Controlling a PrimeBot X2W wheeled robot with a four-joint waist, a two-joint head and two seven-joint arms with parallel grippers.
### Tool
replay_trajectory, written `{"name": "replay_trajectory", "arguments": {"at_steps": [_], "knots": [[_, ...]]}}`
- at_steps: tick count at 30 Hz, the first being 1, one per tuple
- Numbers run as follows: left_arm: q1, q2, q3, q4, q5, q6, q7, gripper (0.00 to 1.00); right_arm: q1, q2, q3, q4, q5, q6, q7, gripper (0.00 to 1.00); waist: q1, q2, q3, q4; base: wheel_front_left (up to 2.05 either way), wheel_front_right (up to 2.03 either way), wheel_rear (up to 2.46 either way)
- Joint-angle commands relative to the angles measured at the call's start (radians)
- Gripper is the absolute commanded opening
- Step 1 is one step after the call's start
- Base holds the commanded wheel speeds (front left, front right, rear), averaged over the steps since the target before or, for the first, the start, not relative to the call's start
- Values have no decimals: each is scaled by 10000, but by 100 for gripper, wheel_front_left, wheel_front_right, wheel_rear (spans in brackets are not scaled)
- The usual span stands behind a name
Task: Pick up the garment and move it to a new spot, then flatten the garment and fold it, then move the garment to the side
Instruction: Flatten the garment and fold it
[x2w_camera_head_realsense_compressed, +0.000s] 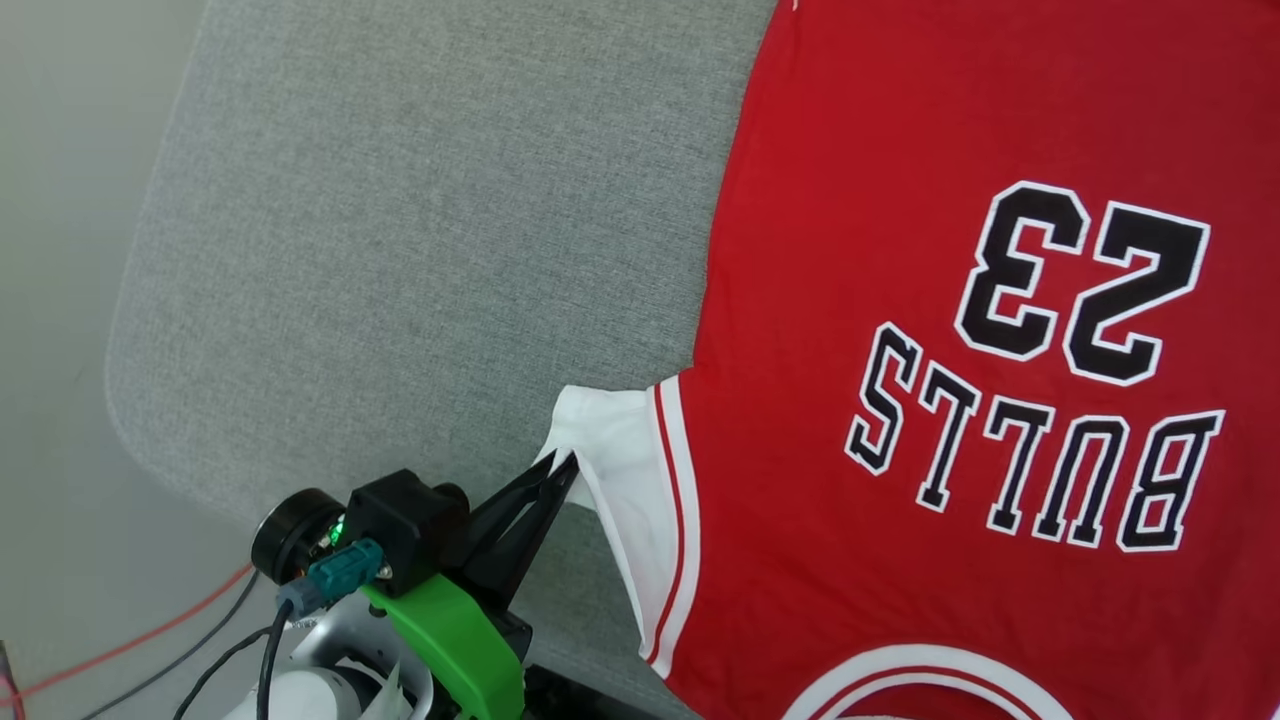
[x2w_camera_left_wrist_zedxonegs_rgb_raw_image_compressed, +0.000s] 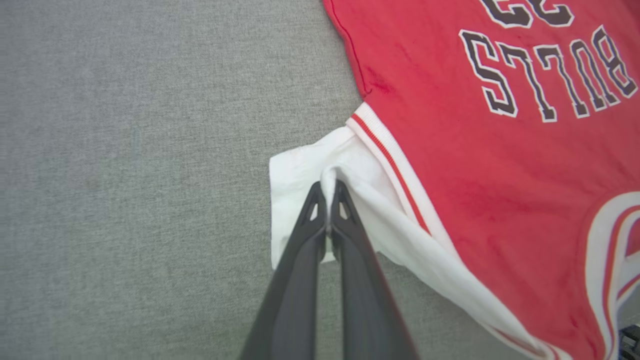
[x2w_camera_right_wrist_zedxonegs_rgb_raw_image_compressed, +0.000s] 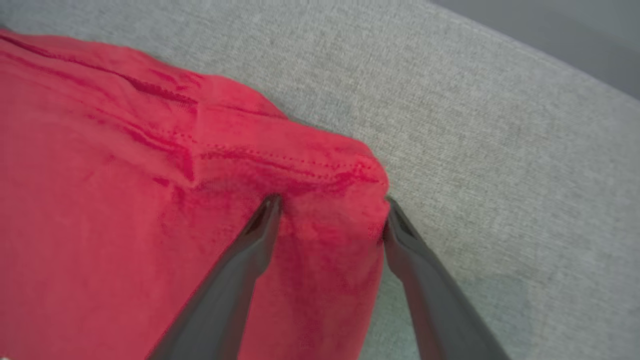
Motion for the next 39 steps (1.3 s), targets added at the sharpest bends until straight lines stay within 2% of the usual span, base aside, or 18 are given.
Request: {"name": "replay_trajectory", "arguments": {"at_steps": [1, 2, 3, 13, 21, 31, 39], "knots": [[-211, -58, 32, 67, 49, -54, -84, 0, 381, 141, 112, 189, 1, -4, 249, 44, -2, 117, 133, 149, 0, 0, 0], [-237, -39, 34, 93, 107, -39, -95, 0, 460, 133, 118, 164, 2, -4, 319, 30, -2, 117, 122, 147, 0, 0, 0], [-273, 2, 25, 125, 212, -22, -101, 0, 554, 125, 129, 117, 14, -4, 393, 0, -2, 117, 107, 140, 0, 0, 0], [-278, 30, 25, 293, 235, 77, -103, 0, 1170, 224, -106, -218, 43, -4, 328, 0, -2, 117, -357, -84, 0, 0, 0], [-141, 238, 100, 385, 272, 245, -66, 0, 2136, 238, -106, -231, 196, -4, -62, 0, -2, 117, -1353, -743, 0, 0, 0], [274, 477, 122, 697, 167, 462, 4, 0, 4183, 88, -350, -395, 943, -4, -870, 0, -2, 117, -2807, -1728, 0, 0, 0], [605, 453, -37, 872, 49, 562, 69, 0, 6553, -178, -1060, -1526, 1612, -4, -1357, 0, -2, 117, -3849, -2225, 0, 0, 0]]}}
